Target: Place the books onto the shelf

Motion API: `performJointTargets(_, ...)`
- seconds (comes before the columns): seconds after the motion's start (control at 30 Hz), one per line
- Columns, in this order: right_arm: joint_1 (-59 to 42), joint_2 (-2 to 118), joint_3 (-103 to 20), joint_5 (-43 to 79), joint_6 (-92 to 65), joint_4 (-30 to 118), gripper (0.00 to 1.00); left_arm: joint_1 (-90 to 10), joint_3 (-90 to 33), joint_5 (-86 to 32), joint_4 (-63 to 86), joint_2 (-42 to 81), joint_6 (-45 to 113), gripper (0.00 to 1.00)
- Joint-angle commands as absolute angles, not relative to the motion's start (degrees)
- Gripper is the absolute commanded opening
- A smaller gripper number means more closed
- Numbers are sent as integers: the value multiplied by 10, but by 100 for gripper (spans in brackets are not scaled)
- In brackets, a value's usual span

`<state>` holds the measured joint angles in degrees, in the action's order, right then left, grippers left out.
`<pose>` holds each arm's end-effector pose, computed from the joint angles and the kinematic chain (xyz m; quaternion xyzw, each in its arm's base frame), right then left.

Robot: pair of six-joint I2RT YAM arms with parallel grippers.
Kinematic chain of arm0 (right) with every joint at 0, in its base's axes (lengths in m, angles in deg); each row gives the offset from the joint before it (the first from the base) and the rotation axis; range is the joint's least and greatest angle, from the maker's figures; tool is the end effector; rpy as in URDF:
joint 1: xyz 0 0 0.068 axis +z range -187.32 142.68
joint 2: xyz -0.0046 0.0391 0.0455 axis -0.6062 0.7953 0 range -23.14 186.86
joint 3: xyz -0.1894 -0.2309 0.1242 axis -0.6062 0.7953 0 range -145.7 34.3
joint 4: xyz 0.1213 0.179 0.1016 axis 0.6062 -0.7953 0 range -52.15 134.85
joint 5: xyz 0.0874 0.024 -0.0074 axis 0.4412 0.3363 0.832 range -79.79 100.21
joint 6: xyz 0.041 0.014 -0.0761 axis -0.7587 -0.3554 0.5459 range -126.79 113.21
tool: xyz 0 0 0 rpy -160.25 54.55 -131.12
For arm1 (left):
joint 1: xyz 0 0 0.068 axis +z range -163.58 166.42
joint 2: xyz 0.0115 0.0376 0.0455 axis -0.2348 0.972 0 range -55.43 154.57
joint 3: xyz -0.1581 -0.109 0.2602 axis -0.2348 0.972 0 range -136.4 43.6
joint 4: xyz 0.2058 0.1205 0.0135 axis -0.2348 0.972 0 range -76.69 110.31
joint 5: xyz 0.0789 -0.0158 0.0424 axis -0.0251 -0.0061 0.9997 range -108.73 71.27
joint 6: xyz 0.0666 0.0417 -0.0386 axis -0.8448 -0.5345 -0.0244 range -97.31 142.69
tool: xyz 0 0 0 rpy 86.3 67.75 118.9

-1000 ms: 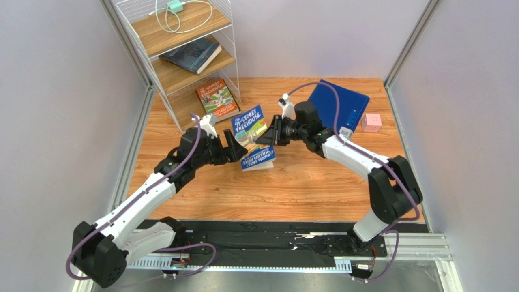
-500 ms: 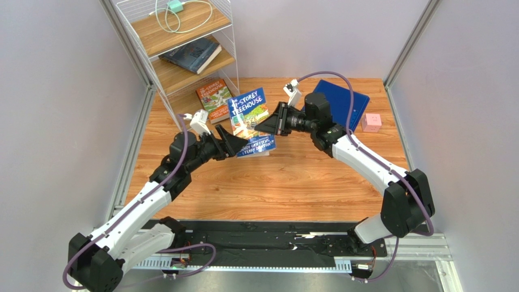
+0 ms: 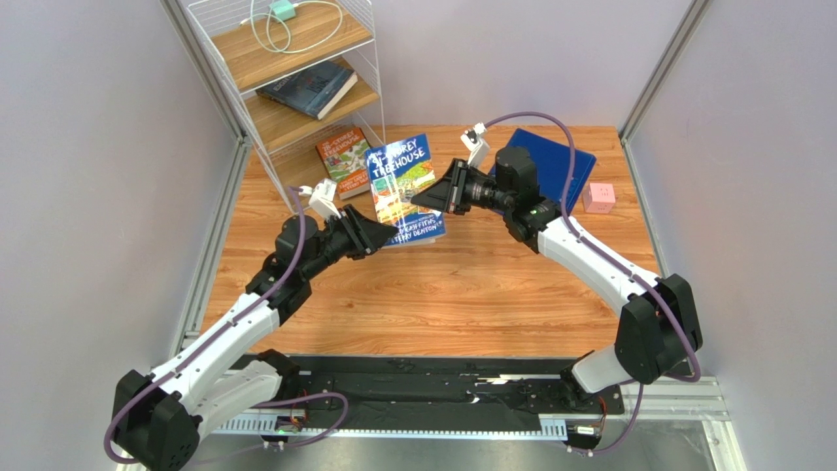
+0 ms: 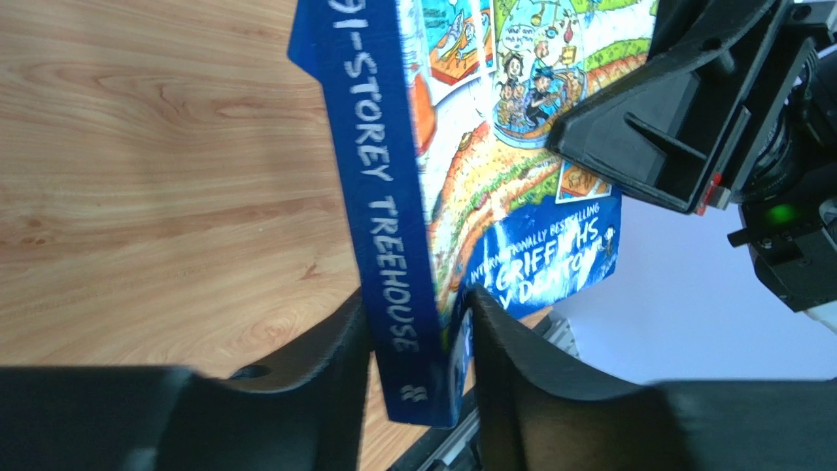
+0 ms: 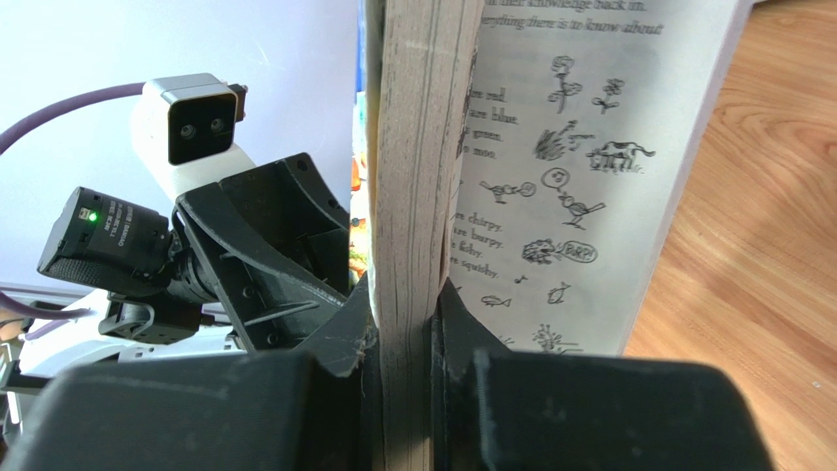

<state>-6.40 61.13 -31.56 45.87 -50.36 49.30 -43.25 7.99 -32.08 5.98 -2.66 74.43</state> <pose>0.2770 0.2186 0.3820 -0.1047 0.7662 0.5469 0.3208 0.1691 -0.1170 0.3318 -0.0721 0.7602 -0.4845 0.4268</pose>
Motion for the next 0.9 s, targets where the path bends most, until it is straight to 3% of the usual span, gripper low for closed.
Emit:
performJointTargets(0.0, -61, 601, -357, 468, -526, 583, 0, -449, 70, -349, 14, -21, 753, 34)
performJointTargets(0.03, -61, 602, -357, 469, -528, 583, 0, -450, 70, -349, 15, -21, 755, 29)
performJointTargets(0.07, -61, 603, -357, 466, -528, 583, 0, -451, 68, -348, 15, -20, 757, 14)
performJointTargets(0.13, -61, 605, -355, 460, -528, 582, 0, -454, 67, -346, 18, -20, 761, 0)
performJointTargets(0.17, -61, 608, -356, 459, -528, 582, 1, -455, 67, -346, 21, -21, 764, 0)
performJointTargets(0.27, -61, 620, -366, 445, -514, 557, 18, -455, 70, -320, 38, -26, 765, 0)
performJointTargets(0.4, -61, 630, -366, 422, -499, 505, 28, -452, 77, -294, 41, -31, 762, 0)
performJointTargets(0.7, -62, 620, -352, 368, -454, 429, 47, -364, 112, -324, -11, -15, 795, 0)
performJointTargets(0.87, -66, 608, -338, 349, -444, 412, 50, -282, 121, -400, -76, 22, 823, 0)
